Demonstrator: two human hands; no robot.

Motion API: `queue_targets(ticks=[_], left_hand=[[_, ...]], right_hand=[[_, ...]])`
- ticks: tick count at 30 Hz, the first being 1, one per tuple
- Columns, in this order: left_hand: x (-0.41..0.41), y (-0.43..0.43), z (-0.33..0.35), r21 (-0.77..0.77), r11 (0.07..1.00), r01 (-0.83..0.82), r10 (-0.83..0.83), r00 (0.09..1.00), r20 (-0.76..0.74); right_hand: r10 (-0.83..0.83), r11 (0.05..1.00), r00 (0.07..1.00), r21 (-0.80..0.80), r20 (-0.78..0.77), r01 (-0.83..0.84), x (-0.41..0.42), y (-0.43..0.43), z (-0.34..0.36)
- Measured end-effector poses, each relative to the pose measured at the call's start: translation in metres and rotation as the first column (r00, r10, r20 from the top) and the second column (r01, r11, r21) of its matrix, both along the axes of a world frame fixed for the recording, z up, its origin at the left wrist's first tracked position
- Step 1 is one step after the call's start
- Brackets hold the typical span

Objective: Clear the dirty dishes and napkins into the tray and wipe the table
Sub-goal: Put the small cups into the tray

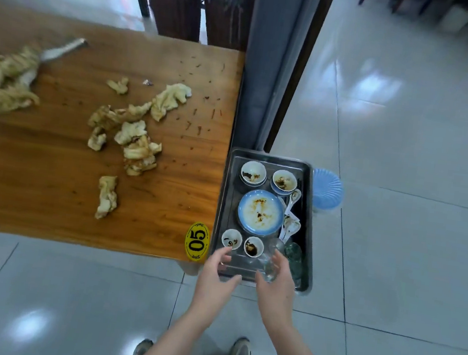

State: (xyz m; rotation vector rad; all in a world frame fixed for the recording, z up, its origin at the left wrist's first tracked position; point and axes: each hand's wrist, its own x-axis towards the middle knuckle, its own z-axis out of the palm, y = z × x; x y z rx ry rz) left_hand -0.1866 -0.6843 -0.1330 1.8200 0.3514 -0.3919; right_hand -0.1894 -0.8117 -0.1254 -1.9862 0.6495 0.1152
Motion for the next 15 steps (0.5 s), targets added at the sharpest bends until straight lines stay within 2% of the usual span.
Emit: queue_targets(ticks=[9,15], left_hand=[[0.020,0.073,0.101,0.047,0.994,-0.101,0.093,0.983,0.161],[0.023,0.159,0.134,0.053,0.982,-0.180,0.165,0.963,0.212]], right_hand=[[0.076,0.997,0.992,-0.039,0.102,-0.072,0.017,0.048,0.092],[0.173,0.984,0.962,-0.083,0.209,-0.159,0.035,0.115,0.131]])
